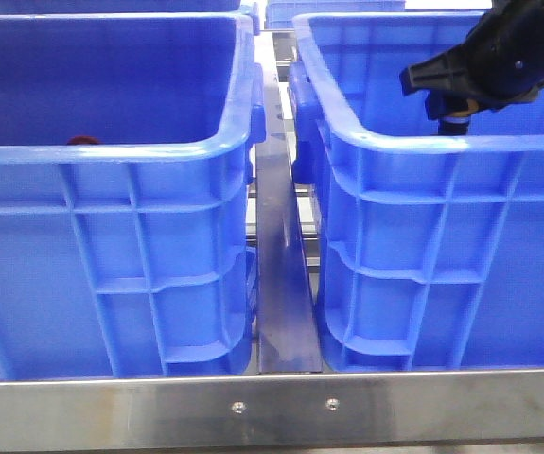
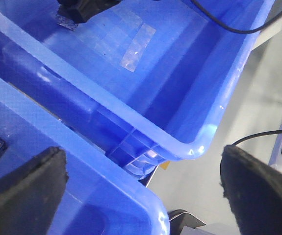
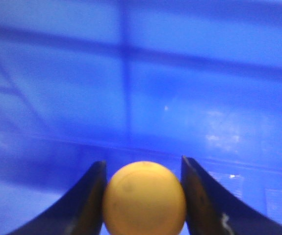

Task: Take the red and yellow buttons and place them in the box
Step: 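Lower the yellow button into the empty bin and open the right gripper, then move the left gripper back into the button bin toward a red button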

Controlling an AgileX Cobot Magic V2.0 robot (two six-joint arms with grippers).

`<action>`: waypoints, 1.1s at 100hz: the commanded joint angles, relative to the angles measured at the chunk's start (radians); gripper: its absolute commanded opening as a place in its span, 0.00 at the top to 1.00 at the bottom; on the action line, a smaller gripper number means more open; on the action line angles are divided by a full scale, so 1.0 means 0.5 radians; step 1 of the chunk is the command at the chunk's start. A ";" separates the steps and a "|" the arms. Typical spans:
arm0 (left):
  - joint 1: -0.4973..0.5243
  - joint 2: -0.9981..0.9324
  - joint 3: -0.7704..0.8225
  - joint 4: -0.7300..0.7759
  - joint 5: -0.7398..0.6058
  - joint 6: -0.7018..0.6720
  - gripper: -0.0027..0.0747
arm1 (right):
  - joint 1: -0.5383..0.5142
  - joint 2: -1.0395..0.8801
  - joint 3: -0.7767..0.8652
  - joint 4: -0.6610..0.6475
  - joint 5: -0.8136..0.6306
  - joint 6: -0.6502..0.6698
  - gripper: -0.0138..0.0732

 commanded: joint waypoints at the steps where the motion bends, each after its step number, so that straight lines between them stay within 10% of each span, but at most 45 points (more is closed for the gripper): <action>1: -0.014 -0.063 -0.057 -0.099 -0.068 0.000 0.19 | -0.003 -0.065 -0.071 -0.044 -0.131 -0.020 0.59; 21: -0.014 -0.063 -0.057 -0.099 -0.068 0.000 0.19 | -0.003 -0.046 -0.071 -0.044 -0.128 -0.020 0.57; 47: -0.014 -0.063 -0.057 -0.099 -0.068 0.000 0.19 | -0.003 -0.050 -0.071 -0.044 -0.125 -0.020 0.25; 110: -0.014 -0.066 -0.057 -0.099 -0.072 -0.004 0.19 | -0.003 -0.673 0.249 0.031 -0.061 -0.020 0.26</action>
